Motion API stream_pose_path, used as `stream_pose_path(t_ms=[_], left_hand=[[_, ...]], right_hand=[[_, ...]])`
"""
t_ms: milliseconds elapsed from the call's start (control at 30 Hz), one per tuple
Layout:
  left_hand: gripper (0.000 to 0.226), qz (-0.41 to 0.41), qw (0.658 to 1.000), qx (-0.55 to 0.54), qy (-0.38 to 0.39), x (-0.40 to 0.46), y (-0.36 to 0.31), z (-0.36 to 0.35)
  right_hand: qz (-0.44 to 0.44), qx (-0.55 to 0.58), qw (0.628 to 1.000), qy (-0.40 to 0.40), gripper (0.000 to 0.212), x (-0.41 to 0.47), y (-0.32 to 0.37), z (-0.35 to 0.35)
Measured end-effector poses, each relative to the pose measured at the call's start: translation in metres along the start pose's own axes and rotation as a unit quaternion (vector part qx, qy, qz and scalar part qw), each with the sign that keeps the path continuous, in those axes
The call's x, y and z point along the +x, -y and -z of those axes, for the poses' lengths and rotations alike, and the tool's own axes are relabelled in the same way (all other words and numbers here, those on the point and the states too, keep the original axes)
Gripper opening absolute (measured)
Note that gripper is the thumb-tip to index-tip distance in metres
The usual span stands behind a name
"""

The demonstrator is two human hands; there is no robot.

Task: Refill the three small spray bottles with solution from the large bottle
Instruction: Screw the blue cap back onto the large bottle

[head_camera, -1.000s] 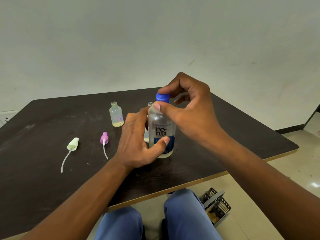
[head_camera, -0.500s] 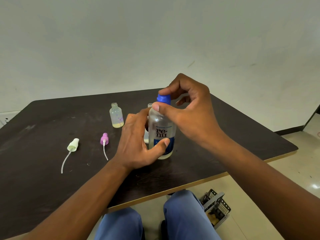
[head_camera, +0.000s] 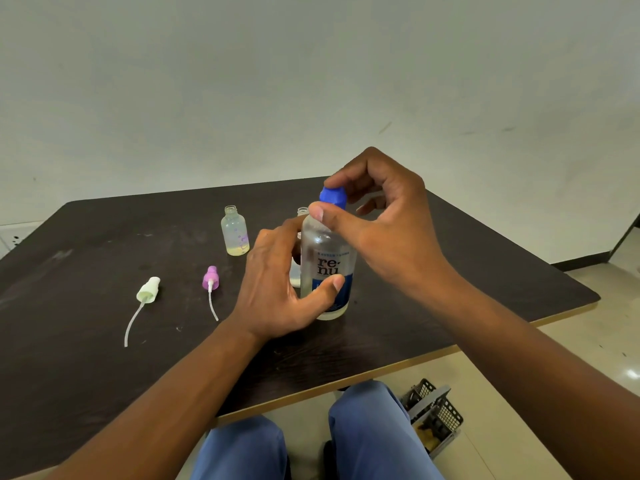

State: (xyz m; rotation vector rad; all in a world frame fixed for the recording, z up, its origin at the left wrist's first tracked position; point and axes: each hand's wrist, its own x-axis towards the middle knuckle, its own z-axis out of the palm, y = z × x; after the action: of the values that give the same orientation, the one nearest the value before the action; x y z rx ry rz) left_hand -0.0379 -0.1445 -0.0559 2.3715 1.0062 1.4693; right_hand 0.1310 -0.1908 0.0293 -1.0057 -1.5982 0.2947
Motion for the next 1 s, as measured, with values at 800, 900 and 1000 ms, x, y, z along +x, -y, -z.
stream_pose_path(t_ms=[800,900,1000], left_hand=[[0.059,0.0,0.994,0.038,-0.099,0.006,-0.001,0.005],[0.05,0.038,0.992,0.065,-0.106,0.007,0.004,0.002],[0.046,0.065,0.991,0.077,-0.093,0.009,0.01,0.001]], right_hand=[[-0.119,-0.047,0.992,0.019,0.064,-0.008,-0.032,0.017],[-0.132,-0.051,0.99,-0.002,0.071,0.005,-0.041,0.024],[-0.155,-0.062,0.986,-0.017,0.067,0.019,-0.055,0.029]])
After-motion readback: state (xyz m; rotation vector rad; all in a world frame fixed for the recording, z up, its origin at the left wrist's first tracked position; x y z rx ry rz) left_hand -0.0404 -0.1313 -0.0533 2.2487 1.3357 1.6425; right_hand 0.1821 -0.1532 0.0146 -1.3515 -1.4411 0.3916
